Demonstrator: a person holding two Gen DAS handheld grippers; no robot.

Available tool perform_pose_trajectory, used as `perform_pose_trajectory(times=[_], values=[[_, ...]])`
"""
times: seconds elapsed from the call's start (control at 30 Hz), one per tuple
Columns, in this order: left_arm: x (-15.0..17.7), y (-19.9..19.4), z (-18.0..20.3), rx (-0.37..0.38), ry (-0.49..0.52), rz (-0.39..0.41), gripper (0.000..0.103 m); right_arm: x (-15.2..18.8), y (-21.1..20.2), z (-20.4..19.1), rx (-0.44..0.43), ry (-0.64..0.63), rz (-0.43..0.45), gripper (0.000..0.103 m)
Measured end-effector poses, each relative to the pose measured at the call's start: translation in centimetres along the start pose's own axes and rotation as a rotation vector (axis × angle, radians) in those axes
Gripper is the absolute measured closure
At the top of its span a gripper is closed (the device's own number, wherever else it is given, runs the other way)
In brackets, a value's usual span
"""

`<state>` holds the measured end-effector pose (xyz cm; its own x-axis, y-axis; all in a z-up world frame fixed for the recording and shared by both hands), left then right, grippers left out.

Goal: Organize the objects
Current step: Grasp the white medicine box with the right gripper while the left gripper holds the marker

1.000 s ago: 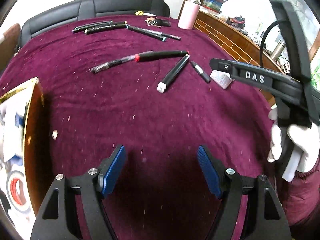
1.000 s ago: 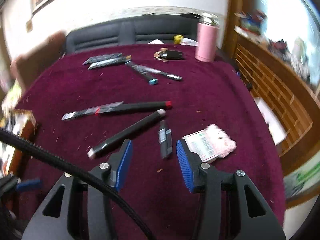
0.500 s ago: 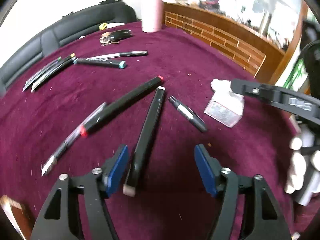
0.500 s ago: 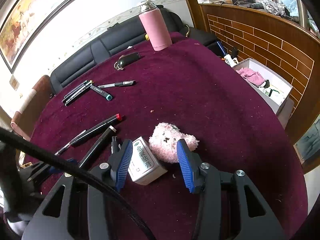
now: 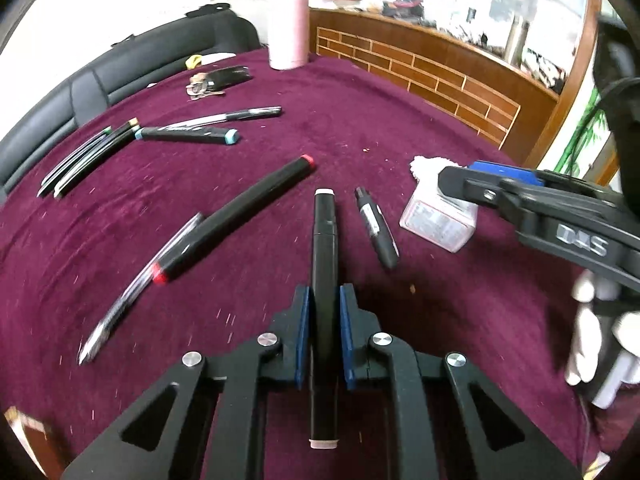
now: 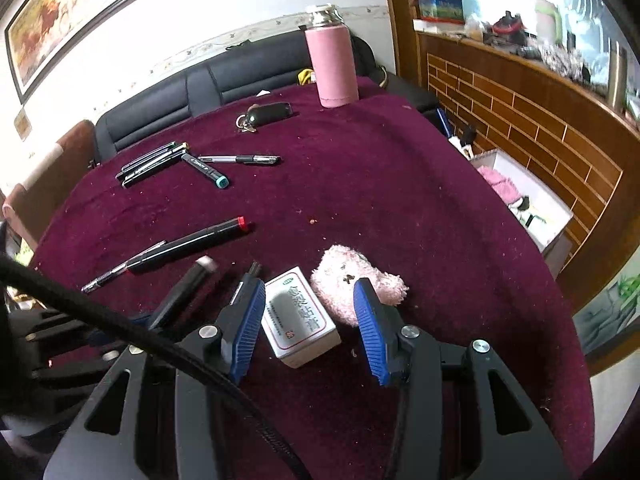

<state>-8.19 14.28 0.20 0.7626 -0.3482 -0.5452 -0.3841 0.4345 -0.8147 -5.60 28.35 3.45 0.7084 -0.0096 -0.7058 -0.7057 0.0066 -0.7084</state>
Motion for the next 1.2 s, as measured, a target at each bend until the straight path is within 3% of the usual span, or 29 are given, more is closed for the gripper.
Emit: perform_pose_trajectory(times=[0.3, 0.43, 0.6, 0.83, 1.2], values=[[5.5, -6.9, -2.1, 0.051, -0.138, 0.057, 0.092, 0.0, 0.1, -1.9, 0.049, -0.099, 0.008, 0.059], [7.9, -8.3, -4.0, 0.019, -0.202, 0.049, 0.092, 0.3, 0.4, -2.7, 0.067, -0.137, 0.001, 0.059], [10.4, -8.4, -5.6, -0.004, -0.259, 0.024, 0.092, 0.5, 0.6, -3.1, 0.113, -0.171, -0.003, 0.051], [10.8, -7.8, -5.8, -0.018, -0.276, 0.027, 0.092, 0.8, 1.1, -2.7, 0.159, -0.173, -0.018, 0.045], [11.1, -7.2, -5.9, -0.011, -0.298, 0.020, 0.092, 0.8, 1.4, -2.3, 0.149, -0.152, -0.027, 0.044]])
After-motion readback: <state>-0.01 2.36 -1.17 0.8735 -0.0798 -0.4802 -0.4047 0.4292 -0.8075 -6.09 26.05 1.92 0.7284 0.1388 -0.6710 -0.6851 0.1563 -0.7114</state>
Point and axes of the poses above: each gripper's, at about its wrist camera, not at the fingertips, and y roughly the way its jaws point, z to its right, x to its underside, the point moved 5 cm from there along y, roughly the way its jaws point, and after that the axes turned 14 degrees about -y, right-handed, at the moved point
